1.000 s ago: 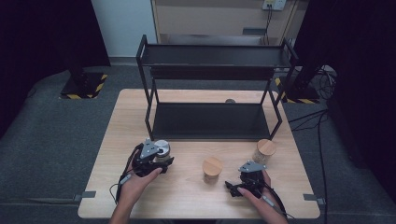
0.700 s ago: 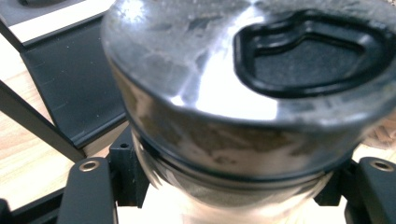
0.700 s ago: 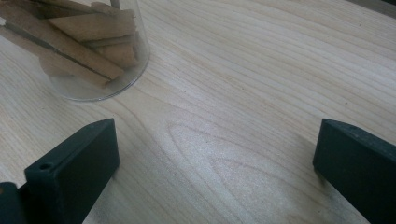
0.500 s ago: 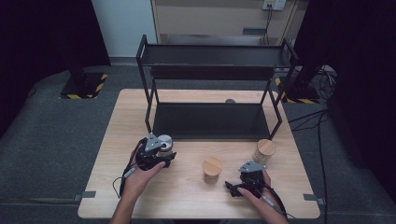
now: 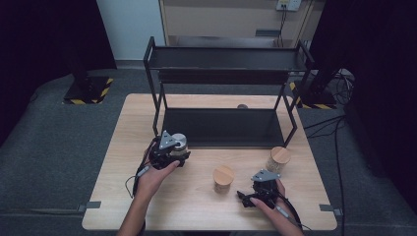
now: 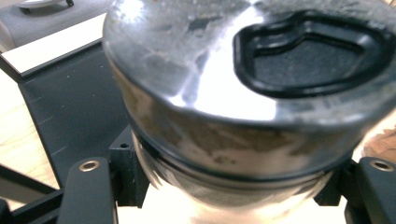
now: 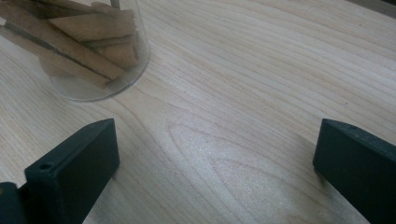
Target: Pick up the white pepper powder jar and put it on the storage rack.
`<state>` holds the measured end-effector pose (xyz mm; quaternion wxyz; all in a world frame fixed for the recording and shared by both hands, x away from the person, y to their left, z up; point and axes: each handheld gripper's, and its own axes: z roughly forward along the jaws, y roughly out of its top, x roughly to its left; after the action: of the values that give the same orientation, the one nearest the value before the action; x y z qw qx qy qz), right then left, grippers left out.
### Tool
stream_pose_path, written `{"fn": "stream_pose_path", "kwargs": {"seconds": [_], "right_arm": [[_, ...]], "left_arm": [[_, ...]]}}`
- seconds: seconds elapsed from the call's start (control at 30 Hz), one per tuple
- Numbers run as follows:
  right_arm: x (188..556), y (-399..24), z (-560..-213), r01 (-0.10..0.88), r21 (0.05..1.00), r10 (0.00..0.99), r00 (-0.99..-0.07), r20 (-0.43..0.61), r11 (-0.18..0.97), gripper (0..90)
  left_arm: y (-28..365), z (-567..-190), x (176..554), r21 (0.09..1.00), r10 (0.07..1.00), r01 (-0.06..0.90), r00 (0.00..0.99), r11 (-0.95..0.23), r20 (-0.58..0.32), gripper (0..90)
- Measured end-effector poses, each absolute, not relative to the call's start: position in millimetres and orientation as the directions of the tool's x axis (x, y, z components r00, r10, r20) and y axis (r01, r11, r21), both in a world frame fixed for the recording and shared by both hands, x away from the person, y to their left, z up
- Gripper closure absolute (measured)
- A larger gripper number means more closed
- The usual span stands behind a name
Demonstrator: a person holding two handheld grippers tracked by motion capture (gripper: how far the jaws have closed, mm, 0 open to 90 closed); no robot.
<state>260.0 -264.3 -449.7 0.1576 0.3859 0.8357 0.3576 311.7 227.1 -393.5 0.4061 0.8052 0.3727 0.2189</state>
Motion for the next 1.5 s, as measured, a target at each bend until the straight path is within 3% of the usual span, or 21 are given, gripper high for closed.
{"fn": "stream_pose_path", "kwargs": {"seconds": [1.5], "right_arm": [[260.0,-264.3,-449.7,0.533,0.719,0.758,-0.652,0.013,0.446,0.4]], "left_arm": [[224.2,-385.7,360.5,0.830,0.813,0.435,0.581,-0.348,0.036,29.3]]}}
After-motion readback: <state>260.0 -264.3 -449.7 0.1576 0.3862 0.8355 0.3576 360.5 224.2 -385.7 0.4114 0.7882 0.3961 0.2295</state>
